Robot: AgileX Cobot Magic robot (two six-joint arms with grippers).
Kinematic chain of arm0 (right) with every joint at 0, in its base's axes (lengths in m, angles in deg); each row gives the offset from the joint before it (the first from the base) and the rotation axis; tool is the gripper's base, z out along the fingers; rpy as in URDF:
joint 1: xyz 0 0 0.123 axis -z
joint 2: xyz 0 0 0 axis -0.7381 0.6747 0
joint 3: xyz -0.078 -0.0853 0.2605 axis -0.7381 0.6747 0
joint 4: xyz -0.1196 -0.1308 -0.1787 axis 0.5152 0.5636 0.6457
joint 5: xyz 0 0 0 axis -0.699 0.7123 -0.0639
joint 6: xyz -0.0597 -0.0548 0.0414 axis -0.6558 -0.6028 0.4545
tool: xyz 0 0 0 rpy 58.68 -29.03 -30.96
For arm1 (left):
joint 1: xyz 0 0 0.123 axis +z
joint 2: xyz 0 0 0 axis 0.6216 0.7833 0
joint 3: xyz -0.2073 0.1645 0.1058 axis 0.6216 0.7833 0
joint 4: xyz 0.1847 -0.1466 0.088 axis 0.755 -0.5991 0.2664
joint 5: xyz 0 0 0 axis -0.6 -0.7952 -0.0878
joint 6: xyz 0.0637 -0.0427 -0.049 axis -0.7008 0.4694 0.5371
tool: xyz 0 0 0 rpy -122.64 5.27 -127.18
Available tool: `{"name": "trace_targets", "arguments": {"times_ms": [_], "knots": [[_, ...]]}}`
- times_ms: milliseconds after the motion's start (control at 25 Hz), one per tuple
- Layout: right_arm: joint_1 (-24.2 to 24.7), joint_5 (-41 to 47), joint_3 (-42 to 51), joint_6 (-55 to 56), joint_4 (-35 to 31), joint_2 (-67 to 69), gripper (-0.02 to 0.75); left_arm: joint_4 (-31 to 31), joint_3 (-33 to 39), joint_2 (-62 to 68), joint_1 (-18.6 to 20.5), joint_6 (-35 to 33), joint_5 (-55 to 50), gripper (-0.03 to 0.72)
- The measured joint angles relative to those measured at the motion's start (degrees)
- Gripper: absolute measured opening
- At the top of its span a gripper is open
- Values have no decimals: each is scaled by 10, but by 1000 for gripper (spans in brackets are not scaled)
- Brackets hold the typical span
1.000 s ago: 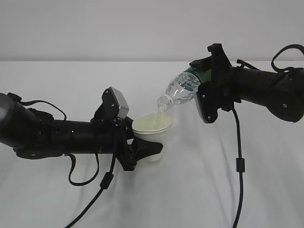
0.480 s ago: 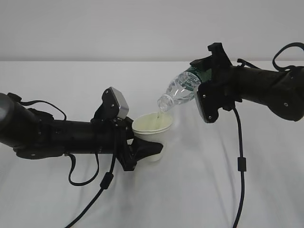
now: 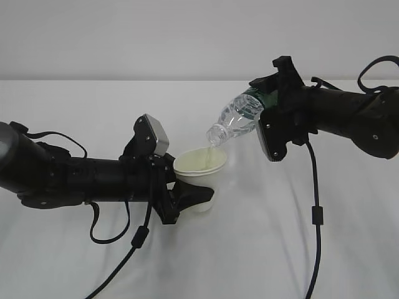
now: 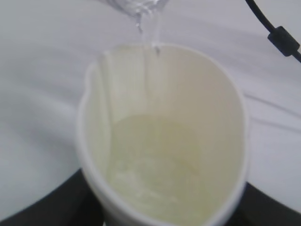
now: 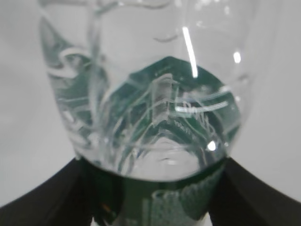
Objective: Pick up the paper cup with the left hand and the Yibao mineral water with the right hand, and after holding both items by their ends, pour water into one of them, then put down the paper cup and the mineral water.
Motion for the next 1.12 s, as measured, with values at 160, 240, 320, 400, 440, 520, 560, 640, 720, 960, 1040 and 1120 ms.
{"name": "trace_targets", "arguments": {"times_ms": [160, 240, 320, 400, 440, 520, 560, 640, 720, 960, 1040, 1120], "knots": [[0, 0, 0, 0, 0, 0, 477, 1, 0, 0, 0, 0, 0, 394], [0, 0, 0, 0, -3, 0, 477, 1, 0, 0, 0, 0, 0, 394], [0, 1, 0, 0, -4, 0, 477, 1, 0, 0, 0, 0, 0, 394], [0, 1, 0, 0, -4, 0, 477, 1, 0, 0, 0, 0, 0, 394], [0, 3, 0, 0, -4, 0, 477, 1, 0, 0, 0, 0, 0, 394], [0, 5, 0, 4, -5, 0, 477, -1, 0, 0, 0, 0, 0, 394], [0, 5, 0, 10, -5, 0, 477, -3, 0, 0, 0, 0, 0, 394], [0, 5, 0, 17, -5, 0, 477, -11, 0, 0, 0, -1, 0, 394], [0, 6, 0, 34, -5, 0, 477, -17, 0, 0, 0, -6, 0, 394], [0, 7, 0, 84, -6, 0, 477, -43, 0, 0, 0, -26, 0, 394], [0, 7, 0, 101, -6, 0, 477, -52, 0, 0, 0, -35, 0, 394], [0, 7, 0, 136, -7, 0, 477, -67, 0, 0, 0, -46, 0, 394]]}}
